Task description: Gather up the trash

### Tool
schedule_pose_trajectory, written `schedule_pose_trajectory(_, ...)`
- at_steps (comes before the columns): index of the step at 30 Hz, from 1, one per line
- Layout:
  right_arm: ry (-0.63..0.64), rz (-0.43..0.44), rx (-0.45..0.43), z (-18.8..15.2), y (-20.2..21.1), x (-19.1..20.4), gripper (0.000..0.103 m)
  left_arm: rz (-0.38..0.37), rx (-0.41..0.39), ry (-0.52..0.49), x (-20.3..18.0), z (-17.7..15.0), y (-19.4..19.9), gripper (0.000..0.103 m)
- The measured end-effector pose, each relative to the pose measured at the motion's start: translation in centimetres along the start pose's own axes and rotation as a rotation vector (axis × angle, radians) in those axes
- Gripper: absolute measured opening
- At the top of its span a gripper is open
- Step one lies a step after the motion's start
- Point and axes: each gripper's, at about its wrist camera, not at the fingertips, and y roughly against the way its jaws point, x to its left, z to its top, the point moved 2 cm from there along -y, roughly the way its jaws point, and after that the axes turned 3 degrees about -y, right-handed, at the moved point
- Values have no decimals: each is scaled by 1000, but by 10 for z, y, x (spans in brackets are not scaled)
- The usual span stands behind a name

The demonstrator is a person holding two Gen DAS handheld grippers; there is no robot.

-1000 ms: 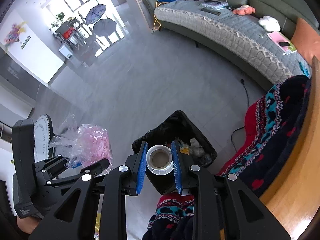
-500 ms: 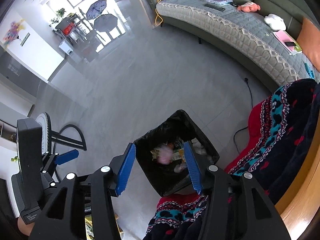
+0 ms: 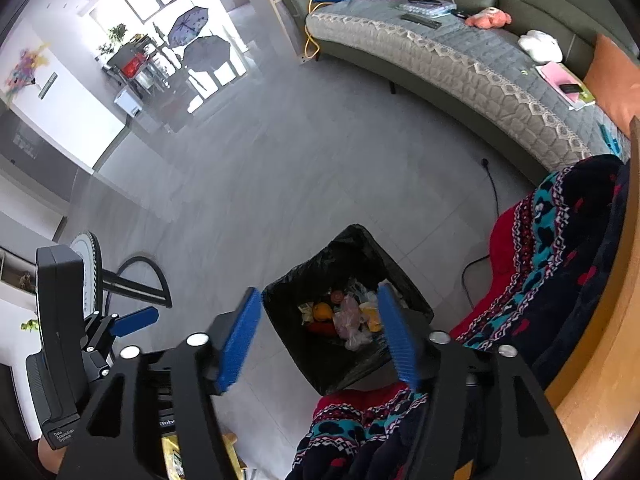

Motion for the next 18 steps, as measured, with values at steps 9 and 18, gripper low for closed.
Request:
schedule_pose_trajectory(9, -14, -24, -20, -7, 18, 3, 84, -7, -21, 19, 7, -9, 15, 97)
schedule_pose_trajectory(18, -13, -28, -60, -22, 43, 4, 85, -21, -62, 35, 9, -25, 40, 97)
